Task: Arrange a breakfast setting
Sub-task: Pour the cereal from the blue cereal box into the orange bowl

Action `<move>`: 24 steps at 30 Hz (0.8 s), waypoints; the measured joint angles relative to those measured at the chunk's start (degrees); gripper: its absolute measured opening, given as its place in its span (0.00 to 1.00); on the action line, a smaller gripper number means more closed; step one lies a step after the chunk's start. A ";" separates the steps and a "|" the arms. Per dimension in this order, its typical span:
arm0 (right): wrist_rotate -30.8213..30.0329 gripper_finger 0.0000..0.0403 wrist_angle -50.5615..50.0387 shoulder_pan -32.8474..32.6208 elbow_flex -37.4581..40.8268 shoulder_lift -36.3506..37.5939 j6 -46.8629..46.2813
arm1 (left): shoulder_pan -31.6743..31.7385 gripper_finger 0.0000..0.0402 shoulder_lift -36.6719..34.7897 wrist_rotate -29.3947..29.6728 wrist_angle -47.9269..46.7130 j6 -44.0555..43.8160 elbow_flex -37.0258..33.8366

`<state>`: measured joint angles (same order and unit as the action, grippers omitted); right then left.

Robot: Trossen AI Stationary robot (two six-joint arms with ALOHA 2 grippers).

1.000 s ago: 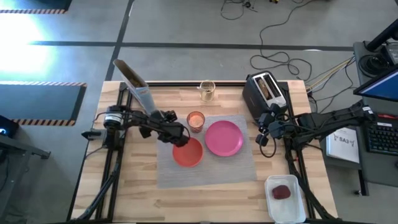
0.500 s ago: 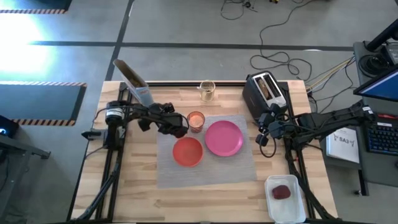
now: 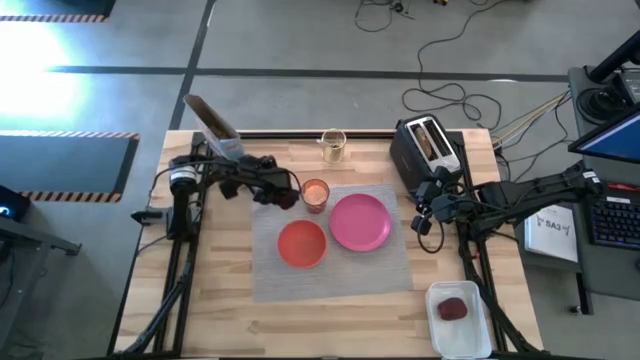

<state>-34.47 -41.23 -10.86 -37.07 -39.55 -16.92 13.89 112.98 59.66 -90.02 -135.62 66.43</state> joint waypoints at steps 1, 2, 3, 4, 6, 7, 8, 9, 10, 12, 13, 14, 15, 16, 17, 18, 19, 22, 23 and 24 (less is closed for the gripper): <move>0.01 0.17 0.00 -0.01 -0.01 0.00 -0.01 | 0.27 0.93 -0.02 0.63 0.01 0.14 -0.21; 0.01 0.17 0.00 -0.01 -0.01 0.00 -0.01 | 0.51 0.93 -0.02 1.02 0.02 0.18 -0.42; 0.00 0.17 0.00 -0.01 0.00 0.00 0.01 | 0.70 0.93 -0.02 1.31 0.00 0.16 -0.69; 0.00 0.17 0.02 -0.01 0.00 0.00 -0.01 | 0.97 0.93 -0.02 1.40 0.00 0.16 -0.88; 0.01 0.17 0.00 -0.01 -0.01 0.00 0.00 | 1.51 0.93 -0.05 1.52 0.00 0.16 -1.45; -0.01 0.17 0.01 0.00 -0.01 0.00 0.01 | 1.79 0.93 -0.06 1.53 0.00 0.16 -1.75; 0.01 0.17 0.00 -0.01 -0.01 0.00 -0.01 | 2.12 0.93 -0.06 1.74 0.01 0.16 -2.13; 0.01 0.17 0.00 -0.01 -0.01 0.00 -0.01 | 2.43 0.93 -0.06 1.99 0.01 0.11 -2.56; 0.01 0.17 0.02 0.00 -0.01 0.00 0.01 | 2.80 0.93 -0.06 2.31 0.00 0.01 -3.03; 0.01 0.17 0.00 -0.01 -0.01 0.00 -0.01 | 3.49 0.93 -0.06 3.07 0.00 -0.36 -3.99; 0.00 0.17 0.00 0.00 0.00 0.00 0.00 | 3.82 0.93 -0.06 3.25 -0.01 -0.47 -4.39; 0.01 0.17 0.00 0.00 0.00 0.00 0.01 | 4.17 0.93 -0.06 3.35 0.00 -0.50 -4.70; -0.01 0.17 0.00 -0.01 -0.01 0.00 0.00 | 4.55 0.92 -0.06 3.41 0.00 -0.52 -4.91; 0.01 0.17 0.01 0.01 -0.01 0.00 0.01 | 4.92 0.92 -0.06 3.50 0.02 -0.52 -5.06; 0.00 0.17 0.00 0.00 -0.01 0.00 0.00 | 5.28 0.91 -0.06 3.50 0.00 -0.52 -5.12; 0.01 0.17 0.00 0.01 -0.01 0.00 -0.01 | 5.61 0.90 -0.06 3.48 0.00 -0.50 -5.13; 0.01 0.17 0.00 0.00 -0.01 0.00 0.01 | 5.89 0.89 -0.06 3.53 0.01 -0.51 -5.13; 0.01 0.17 0.01 -0.01 -0.01 0.00 -0.01 | 6.30 0.85 -0.06 3.89 0.00 -0.05 -5.11; 0.01 0.17 0.00 -0.01 0.01 0.00 -0.01 | 6.32 0.83 -0.06 3.91 0.02 0.07 -5.11; 0.00 0.17 0.00 0.00 -0.01 0.00 -0.01 | 6.32 0.80 -0.06 3.91 0.02 0.07 -5.11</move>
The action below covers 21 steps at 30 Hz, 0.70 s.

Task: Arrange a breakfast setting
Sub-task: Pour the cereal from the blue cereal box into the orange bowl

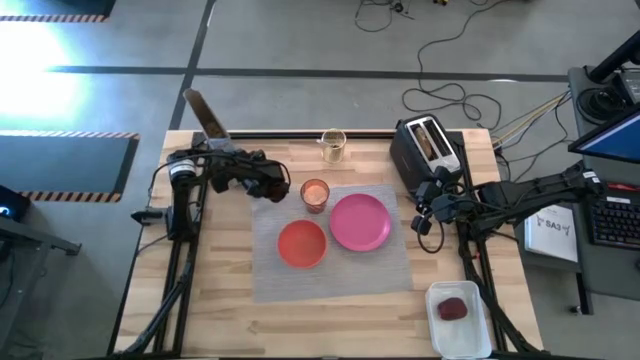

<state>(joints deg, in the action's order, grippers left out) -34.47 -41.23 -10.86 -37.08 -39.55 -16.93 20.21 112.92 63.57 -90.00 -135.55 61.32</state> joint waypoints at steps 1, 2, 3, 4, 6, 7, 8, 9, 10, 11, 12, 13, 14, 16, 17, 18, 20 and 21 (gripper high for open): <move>0.01 0.17 0.01 0.00 0.00 0.00 0.00 | 0.00 0.77 0.00 0.01 -0.02 0.03 0.00; 0.01 0.17 0.00 -0.01 0.00 0.00 0.00 | 0.00 0.74 0.00 0.00 -0.02 0.06 0.00; 0.00 0.17 0.00 -0.01 0.00 0.00 0.00 | 0.00 0.70 0.00 0.02 -0.04 0.09 0.00; 0.01 0.17 0.02 0.01 0.00 0.00 0.00 | 0.00 0.66 0.00 0.02 -0.04 0.10 0.00; 0.01 0.17 0.00 -0.01 0.00 0.00 0.00 | -0.02 0.57 0.00 0.17 0.00 0.08 0.00; 0.00 0.17 0.01 0.00 0.01 0.00 0.00 | -0.05 0.52 0.00 0.25 0.05 0.07 0.02; -0.01 0.17 0.00 -0.01 0.00 0.00 0.00 | -0.10 0.48 0.00 0.31 0.11 0.07 0.03; 0.01 0.17 0.02 -0.01 0.00 0.00 0.00 | -0.23 0.44 0.00 0.29 0.12 0.04 0.04; 0.01 0.17 0.00 -0.01 0.00 0.00 0.00 | -0.40 0.40 0.00 0.26 0.15 0.02 0.04; 0.01 0.17 0.01 0.00 0.01 0.00 0.00 | -0.61 0.37 0.00 0.04 0.13 0.02 0.09; 0.01 0.17 0.02 -0.01 0.02 0.00 0.00 | -0.82 0.36 0.00 -0.20 0.07 0.02 0.15; 0.01 0.17 0.00 -0.01 0.00 0.00 0.00 | -1.01 0.35 0.00 -0.59 0.00 0.02 0.25; 0.01 0.17 0.02 -0.01 0.00 0.00 0.02 | -1.27 0.36 -0.04 -0.96 -0.04 0.04 0.31; 0.00 0.17 0.01 0.01 0.00 0.00 0.01 | -1.85 0.37 -0.18 -1.71 -0.14 0.08 0.55; 0.01 0.17 0.00 0.00 0.00 0.00 0.00 | -2.17 0.39 -0.33 -2.05 -0.17 0.10 0.58; 0.00 0.17 0.00 0.00 0.01 0.00 0.00 | -2.53 0.41 -0.55 -2.39 -0.21 0.38 0.64; 0.01 0.17 0.00 -0.01 0.00 0.00 0.00 | -3.40 0.44 -1.21 -3.19 -0.21 1.40 0.88; 0.00 0.17 0.00 0.01 0.00 0.00 0.02 | -3.83 0.45 -1.63 -3.52 -0.21 1.98 0.90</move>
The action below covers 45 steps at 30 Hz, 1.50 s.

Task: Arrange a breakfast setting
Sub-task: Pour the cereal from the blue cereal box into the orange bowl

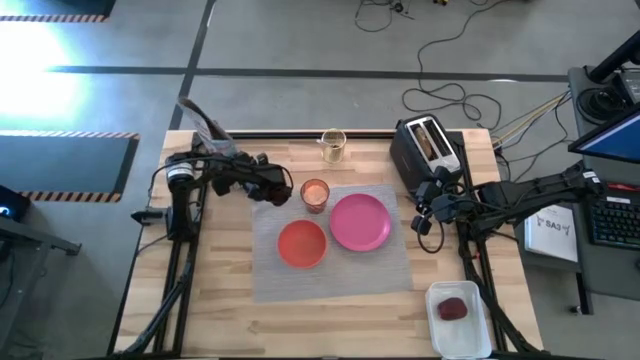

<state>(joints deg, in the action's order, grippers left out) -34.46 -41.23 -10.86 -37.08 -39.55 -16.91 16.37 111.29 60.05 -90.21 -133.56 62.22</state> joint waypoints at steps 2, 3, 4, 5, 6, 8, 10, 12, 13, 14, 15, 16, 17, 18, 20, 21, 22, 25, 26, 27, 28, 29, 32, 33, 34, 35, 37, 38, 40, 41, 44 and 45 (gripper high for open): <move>-0.02 0.17 0.00 -0.02 0.00 0.00 -0.02 | -0.95 0.44 -1.08 -0.67 0.04 0.28 0.00; -0.01 0.17 0.00 -0.02 0.00 0.00 0.00 | -1.49 0.43 -1.86 -1.15 0.10 0.29 0.00; -0.01 0.17 0.02 -0.02 0.00 0.00 -0.01 | -2.16 0.42 -2.72 -1.69 0.13 0.51 0.00; 0.00 0.17 0.00 -0.01 0.00 0.00 -0.01 | -2.88 0.40 -3.64 -2.42 0.15 0.98 0.00; 0.00 0.17 0.02 0.00 0.00 0.00 -0.01 | -3.67 0.39 -4.56 -3.26 0.13 2.21 0.00; -0.01 0.17 0.00 -0.02 0.00 0.00 -0.02 | -5.23 0.37 -6.51 -5.65 0.05 4.68 0.00; 0.00 0.17 0.00 -0.02 0.00 0.01 -0.01 | -6.89 0.37 -8.37 -7.56 -0.38 4.74 0.00; 0.00 0.17 0.00 -0.01 0.00 0.02 -0.02 | -8.68 0.38 -9.64 -8.47 -0.40 5.45 -0.02; -0.02 0.17 0.00 0.00 0.00 0.02 -0.02 | -9.57 0.39 -10.32 -8.66 -0.32 6.17 -0.02; -0.02 0.17 0.02 0.00 0.00 0.02 -0.02 | -10.47 0.40 -11.00 -8.88 -0.24 6.72 -0.02; 0.00 0.17 0.00 -0.01 0.00 0.02 -0.01 | -11.36 0.40 -11.52 -9.14 -0.18 7.02 -0.02; 0.00 0.17 0.02 -0.02 0.00 0.02 -0.02 | -12.21 0.41 -11.96 -9.58 -0.14 7.09 -0.04; 0.00 0.17 0.00 -0.01 0.00 0.02 -0.02 | -13.06 0.41 -12.17 -10.02 -0.13 7.09 -0.04; -0.01 0.17 0.00 0.00 0.00 0.02 -0.01 | -14.00 0.41 -12.41 -10.36 -0.17 7.10 -0.06; 0.00 0.17 0.00 -0.01 0.00 0.02 -0.02 | -15.99 0.41 -12.81 -10.90 -0.23 8.06 -0.09; -0.02 0.17 0.02 0.00 0.00 0.02 -0.02 | -17.00 0.40 -12.91 -11.05 -0.22 9.21 -0.09; -0.02 0.17 0.01 0.00 0.00 0.02 -0.02 | -18.00 0.40 -13.00 -11.27 -0.22 10.33 -0.09; -0.01 0.17 0.01 -0.01 0.00 0.02 -0.02 | -20.72 0.39 -13.29 -13.20 -0.39 10.40 -0.09; 0.00 0.17 0.00 -0.02 0.00 0.02 0.00 | -21.56 0.39 -13.35 -13.99 -0.44 10.23 -0.09; 0.00 0.17 0.01 0.00 0.00 0.02 -0.02 | -22.41 0.38 -13.45 -14.54 -0.53 10.14 -0.09; 0.00 0.17 0.00 0.00 0.00 0.02 -0.02 | -23.32 0.38 -13.58 -14.93 -0.70 10.13 -0.09; -0.02 0.17 0.02 0.00 0.00 0.02 -0.02 | -24.18 0.38 -13.77 -15.32 -0.81 10.13 -0.09; -0.01 0.17 0.02 -0.01 0.00 0.02 -0.02 | -27.00 0.38 -14.75 -16.13 -0.86 9.98 -0.09; 0.00 0.17 0.00 0.00 0.00 0.02 0.00 | -27.94 0.38 -15.05 -16.13 -0.84 9.93 -0.09; 0.00 0.17 0.02 -0.01 0.00 0.02 -0.01 | -28.80 0.38 -15.33 -16.11 -0.76 9.95 -0.11; 0.00 0.17 0.00 -0.02 0.00 0.02 0.00 | -29.65 0.38 -15.65 -16.09 -0.61 10.15 -0.11; 0.00 0.17 0.00 0.00 0.00 0.02 -0.02 | -31.51 0.38 -16.39 -16.11 -0.35 10.88 -0.11; 0.00 0.17 0.00 -0.01 0.00 0.02 -0.02 | -32.49 0.38 -16.72 -16.11 -0.24 11.49 -0.11; 0.00 0.17 0.01 -0.01 0.00 0.02 -0.01 | -34.36 0.38 -17.41 -16.12 -0.03 12.17 -0.11; 0.00 0.17 0.00 -0.01 0.01 0.02 -0.01 | -35.06 0.38 -17.78 -16.19 0.05 12.20 -0.11; 0.00 0.17 0.00 -0.02 0.00 0.02 -0.02 | -36.56 0.38 -19.28 -16.50 0.28 12.05 -0.11; -0.02 0.17 0.02 -0.01 0.00 0.02 -0.02 | -36.78 0.39 -19.76 -16.60 0.37 12.03 -0.11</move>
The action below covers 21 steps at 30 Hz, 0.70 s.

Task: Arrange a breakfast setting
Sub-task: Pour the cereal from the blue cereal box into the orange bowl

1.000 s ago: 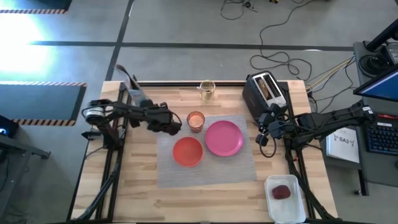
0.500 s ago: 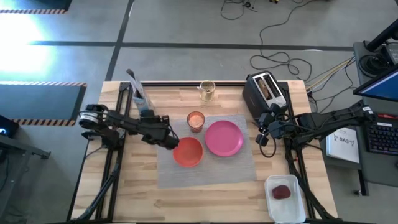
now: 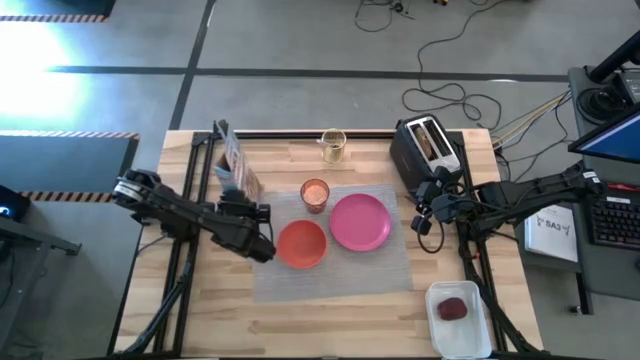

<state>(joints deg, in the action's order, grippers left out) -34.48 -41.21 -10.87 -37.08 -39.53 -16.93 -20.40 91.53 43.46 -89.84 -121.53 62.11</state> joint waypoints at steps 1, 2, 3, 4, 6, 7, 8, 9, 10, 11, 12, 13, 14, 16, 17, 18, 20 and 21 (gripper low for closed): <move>0.02 0.17 0.00 -0.01 0.00 0.00 0.00 | -0.09 0.39 -0.42 -0.06 0.06 0.02 0.00; 0.01 0.17 -0.02 -0.01 0.00 0.00 0.02 | -0.11 0.39 -0.72 -0.10 0.10 0.09 0.00; 0.01 0.17 -0.01 -0.01 0.00 0.00 0.01 | -0.11 0.39 -0.94 -0.09 0.16 0.52 0.00; 0.02 0.17 -0.02 -0.01 0.00 0.00 0.00 | -0.09 0.39 -1.07 0.10 0.23 1.04 0.00; 0.02 0.17 -0.02 -0.01 0.00 0.00 0.00 | -0.11 0.39 -1.12 0.93 0.39 1.62 0.00; 0.00 0.17 0.00 0.00 0.00 0.00 0.00 | -0.11 0.39 -1.12 1.35 0.51 1.85 0.00; 0.02 0.17 -0.02 -0.01 0.00 0.00 0.00 | -0.11 0.39 -1.12 1.86 0.73 2.31 0.00; 0.01 0.17 -0.01 0.01 0.00 0.00 0.00 | -0.11 0.39 -1.12 2.28 0.84 2.90 0.00; 0.01 0.17 -0.02 0.00 0.00 0.00 0.01 | -0.11 0.39 -1.11 2.53 0.89 3.59 0.00; 0.01 0.17 -0.01 -0.01 0.00 0.00 0.01 | -0.11 0.39 -1.07 2.65 0.87 4.29 0.00; 0.00 0.17 -0.01 0.02 0.00 0.00 0.00 | -0.11 0.39 -1.07 2.72 0.84 4.51 0.00; 0.02 0.17 -0.02 0.00 0.00 0.00 0.00 | -0.11 0.39 -1.07 2.74 0.80 4.52 0.00; 0.01 0.17 -0.02 -0.01 0.00 0.00 0.01 | -0.11 0.39 -1.07 2.65 0.76 4.48 0.00; 0.02 0.17 -0.02 0.00 0.00 0.00 0.00 | -0.11 0.39 -1.07 2.27 0.61 3.93 0.00; 0.02 0.17 -0.02 -0.01 0.00 0.00 0.00 | -0.10 0.39 -1.06 2.08 0.52 3.82 0.00; 0.01 0.17 -0.01 -0.01 0.00 0.00 0.00 | -0.06 0.39 -1.07 2.05 0.46 3.80 0.00; 0.00 0.17 -0.02 0.00 0.00 0.00 0.02 | -0.06 0.39 -1.07 2.09 0.38 3.81 0.00; 0.01 0.17 -0.02 -0.01 0.00 0.00 0.00 | -0.06 0.39 -1.07 2.26 0.35 3.91 0.00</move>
<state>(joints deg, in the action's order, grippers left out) -34.46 -41.23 -10.87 -37.08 -39.53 -16.93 -20.47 90.45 45.72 -89.48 -117.62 62.11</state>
